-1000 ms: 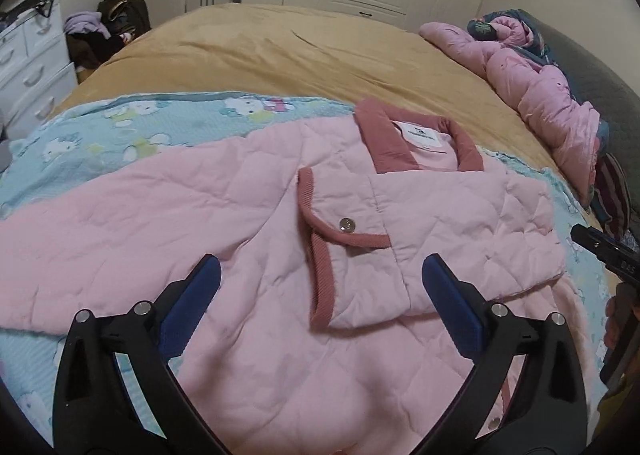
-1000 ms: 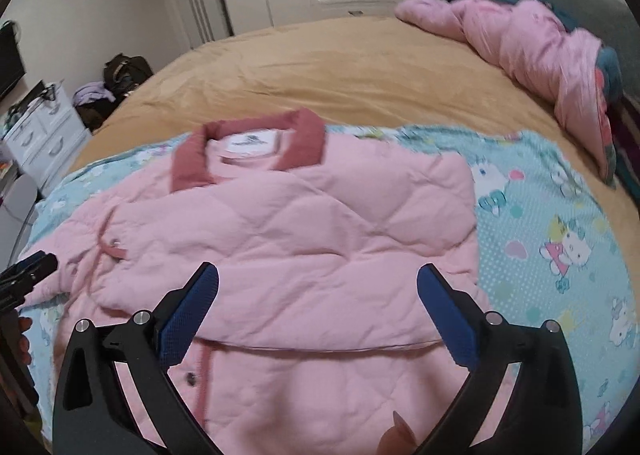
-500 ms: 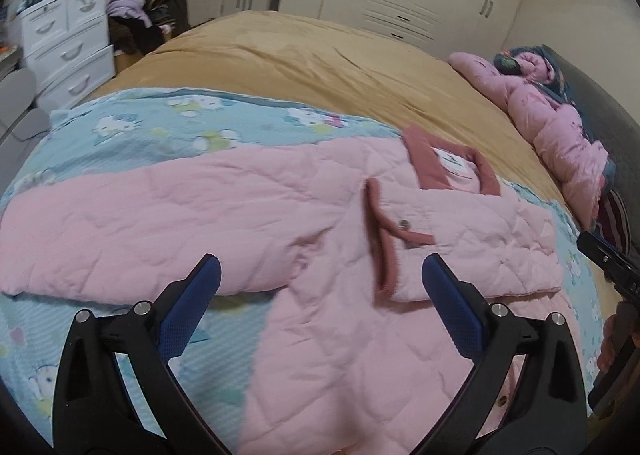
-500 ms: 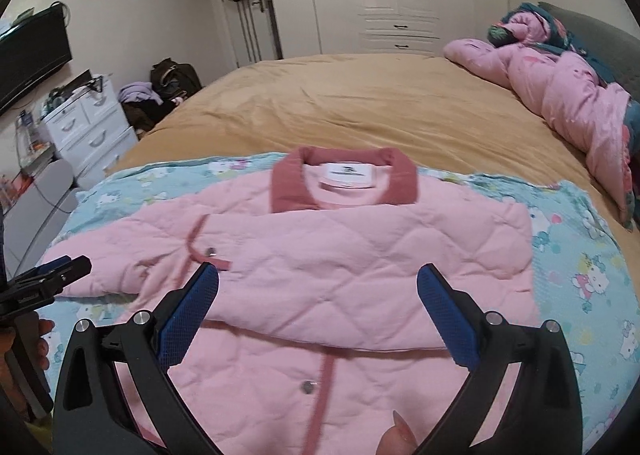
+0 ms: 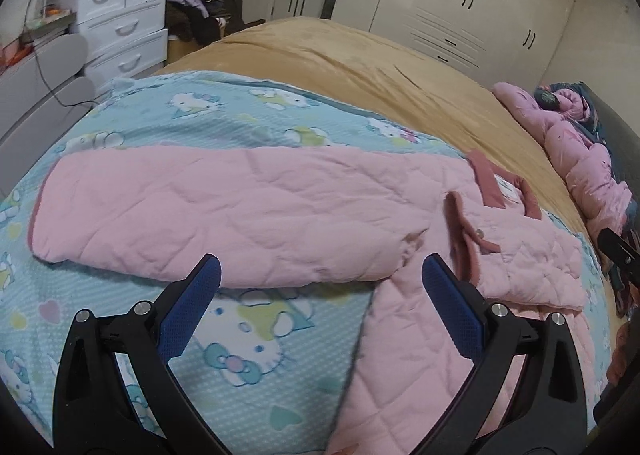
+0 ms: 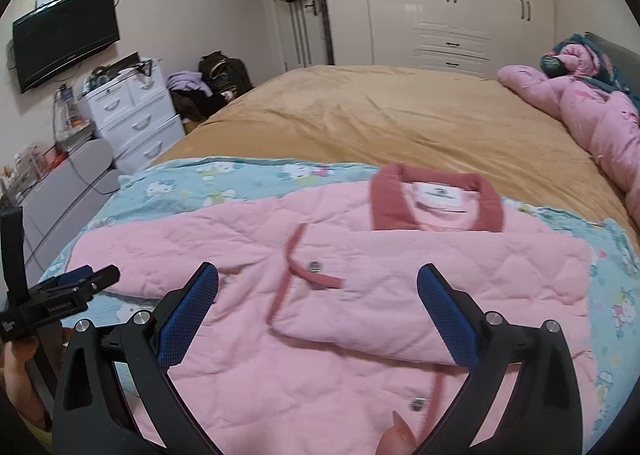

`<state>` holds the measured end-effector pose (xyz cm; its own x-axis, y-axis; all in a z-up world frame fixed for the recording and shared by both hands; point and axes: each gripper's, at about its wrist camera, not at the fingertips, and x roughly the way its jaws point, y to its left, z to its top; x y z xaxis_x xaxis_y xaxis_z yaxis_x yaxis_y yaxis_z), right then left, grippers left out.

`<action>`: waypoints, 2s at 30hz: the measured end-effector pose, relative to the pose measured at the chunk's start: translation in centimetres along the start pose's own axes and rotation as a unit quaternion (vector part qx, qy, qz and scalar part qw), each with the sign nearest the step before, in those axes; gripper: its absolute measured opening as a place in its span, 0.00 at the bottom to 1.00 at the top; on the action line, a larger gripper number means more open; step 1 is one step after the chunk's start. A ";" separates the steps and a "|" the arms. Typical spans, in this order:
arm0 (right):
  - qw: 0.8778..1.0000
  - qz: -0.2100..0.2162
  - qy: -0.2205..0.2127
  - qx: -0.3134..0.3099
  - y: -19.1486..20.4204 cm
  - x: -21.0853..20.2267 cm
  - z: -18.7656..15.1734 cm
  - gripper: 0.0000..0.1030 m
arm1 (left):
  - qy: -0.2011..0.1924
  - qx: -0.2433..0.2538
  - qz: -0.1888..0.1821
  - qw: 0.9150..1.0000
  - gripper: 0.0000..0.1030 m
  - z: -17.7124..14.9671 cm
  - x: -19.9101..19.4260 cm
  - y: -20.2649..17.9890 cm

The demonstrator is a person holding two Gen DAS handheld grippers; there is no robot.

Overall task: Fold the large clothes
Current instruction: 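Move the left tool to the other sleeve and grasp its cuff, then lift the sleeve and fold it across the jacket body with the left tool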

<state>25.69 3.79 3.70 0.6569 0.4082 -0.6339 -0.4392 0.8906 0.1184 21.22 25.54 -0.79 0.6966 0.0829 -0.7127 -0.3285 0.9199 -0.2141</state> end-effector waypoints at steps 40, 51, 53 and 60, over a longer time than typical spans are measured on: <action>0.993 0.073 0.070 -0.067 10.8 7.8 -3.6 0.96 | -0.032 -0.290 0.038 0.956 0.91 -1.2 6.8 19.8; 0.996 0.062 0.057 -0.010 5.3 5.1 -3.0 0.96 | -0.132 -0.240 0.019 0.962 0.15 3.0 0.6 17.0; 0.997 0.065 0.052 0.000 4.6 4.4 -2.8 0.96 | -0.149 -0.219 0.013 0.964 0.15 4.0 -1.0 15.3; 0.998 0.059 0.024 0.023 1.1 0.4 -2.6 0.96 | -0.198 -0.154 -0.021 0.968 0.14 7.4 -6.7 8.0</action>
<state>23.89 4.42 1.60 0.5706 0.5022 -0.6497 -0.4833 0.8450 0.2287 18.63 35.21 7.24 0.8836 0.2439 -0.3996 -0.4260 0.7730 -0.4701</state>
